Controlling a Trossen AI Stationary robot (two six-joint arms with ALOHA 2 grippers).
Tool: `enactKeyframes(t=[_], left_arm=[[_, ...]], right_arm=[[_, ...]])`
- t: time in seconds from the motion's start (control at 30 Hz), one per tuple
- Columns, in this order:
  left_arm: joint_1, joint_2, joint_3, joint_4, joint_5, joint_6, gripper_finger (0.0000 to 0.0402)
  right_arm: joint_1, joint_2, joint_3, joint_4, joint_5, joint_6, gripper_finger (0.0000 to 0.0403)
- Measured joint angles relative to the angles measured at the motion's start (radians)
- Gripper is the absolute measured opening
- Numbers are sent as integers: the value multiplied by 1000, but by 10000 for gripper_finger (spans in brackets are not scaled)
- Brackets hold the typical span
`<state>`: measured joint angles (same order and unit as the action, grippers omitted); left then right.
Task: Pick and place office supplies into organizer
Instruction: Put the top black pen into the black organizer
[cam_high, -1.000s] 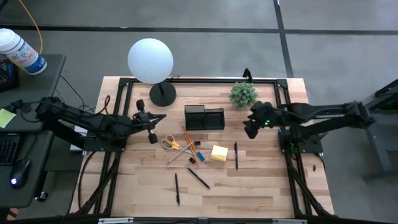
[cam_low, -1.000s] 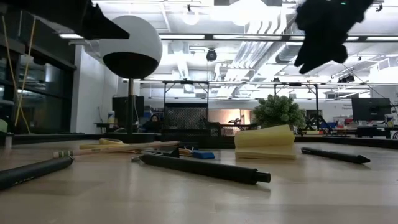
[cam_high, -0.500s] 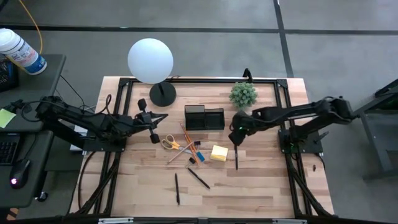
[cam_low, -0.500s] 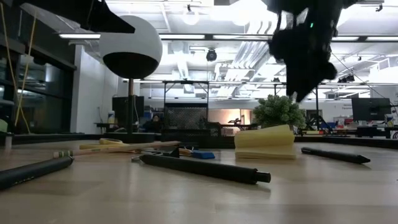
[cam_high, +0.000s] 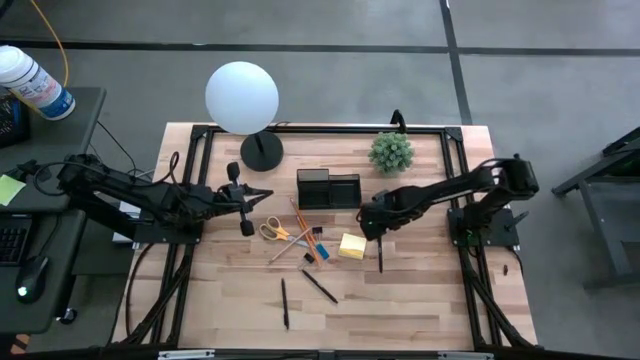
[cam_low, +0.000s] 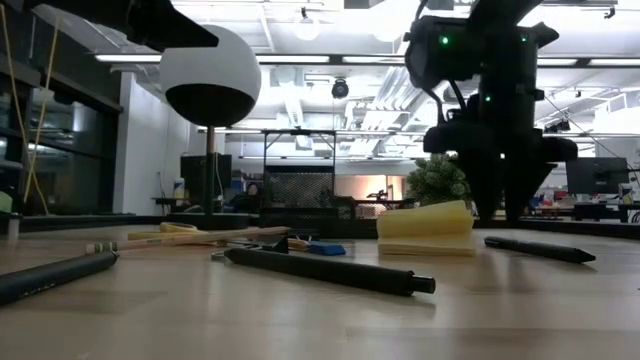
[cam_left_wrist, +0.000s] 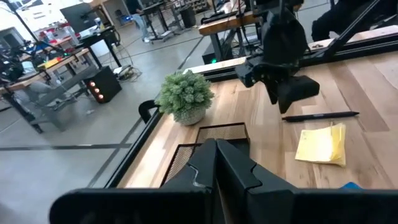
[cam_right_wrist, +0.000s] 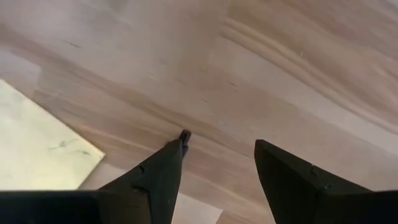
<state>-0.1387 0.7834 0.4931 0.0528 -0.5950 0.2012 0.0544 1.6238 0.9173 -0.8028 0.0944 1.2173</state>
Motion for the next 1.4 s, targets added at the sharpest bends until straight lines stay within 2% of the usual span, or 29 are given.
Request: enactKeyframes(t=[0.47, 0.77, 0.93, 1.1, 1.4], left_arm=[[0, 0, 0, -2, 0, 1, 1], [0, 0, 0, -3, 0, 3, 1], [1, 0, 0, -4, 0, 4, 1], [1, 0, 0, -4, 0, 4, 1], [1, 0, 0, -4, 0, 4, 1]], right_arm=[[60, 14, 0, 94, 13, 156, 194], [77, 14, 0, 93, 56, 199, 120], [77, 14, 0, 93, 64, 215, 94], [77, 14, 0, 92, 64, 224, 97], [77, 14, 0, 90, 79, 219, 134]])
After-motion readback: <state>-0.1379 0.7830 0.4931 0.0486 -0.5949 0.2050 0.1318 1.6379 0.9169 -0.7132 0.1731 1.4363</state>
